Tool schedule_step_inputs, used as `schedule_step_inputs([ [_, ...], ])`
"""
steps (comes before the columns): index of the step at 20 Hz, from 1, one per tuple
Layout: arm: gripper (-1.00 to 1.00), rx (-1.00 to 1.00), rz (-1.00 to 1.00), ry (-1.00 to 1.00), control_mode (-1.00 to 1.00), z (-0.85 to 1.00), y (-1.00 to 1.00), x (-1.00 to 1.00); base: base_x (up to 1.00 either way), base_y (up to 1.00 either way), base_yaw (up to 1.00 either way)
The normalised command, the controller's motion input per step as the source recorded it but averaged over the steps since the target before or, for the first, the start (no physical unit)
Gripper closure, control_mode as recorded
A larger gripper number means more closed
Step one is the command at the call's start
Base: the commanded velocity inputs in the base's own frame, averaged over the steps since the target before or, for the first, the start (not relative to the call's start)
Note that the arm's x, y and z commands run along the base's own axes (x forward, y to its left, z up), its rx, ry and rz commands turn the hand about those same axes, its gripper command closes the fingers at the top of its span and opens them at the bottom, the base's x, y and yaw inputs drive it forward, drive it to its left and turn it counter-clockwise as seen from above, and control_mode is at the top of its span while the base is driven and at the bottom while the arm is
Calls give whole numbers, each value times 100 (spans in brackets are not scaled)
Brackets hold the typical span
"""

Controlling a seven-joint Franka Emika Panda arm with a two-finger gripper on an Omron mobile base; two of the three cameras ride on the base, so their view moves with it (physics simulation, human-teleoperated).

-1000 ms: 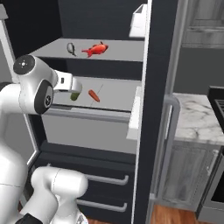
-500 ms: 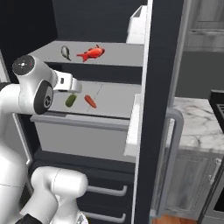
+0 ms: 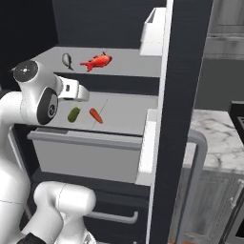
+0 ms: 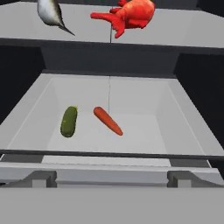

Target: Gather the cucumber and carrot from the fridge and place them on a tray on the dining counter. Then gather the fishs from the fridge and place them on the other tray.

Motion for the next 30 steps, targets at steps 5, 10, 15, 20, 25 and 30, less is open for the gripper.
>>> schedule_step_inputs([
  [5, -100, 0, 0, 0, 100, 0, 0, 0, 33, 33, -6],
  [10, -100, 0, 0, 0, 100, 0, 0, 0, 34, 26, -4],
  [15, -100, 0, 0, 0, 100, 0, 0, 0, 25, 16, -1],
  [20, -100, 0, 0, 4, -100, -35, 14, -1, 0, 0, 0],
  [25, -100, 0, 0, 7, -100, -44, 9, -2, 0, 0, 0],
  [30, -100, 0, 0, 9, -100, -22, 0, 24, 0, 0, 0],
])
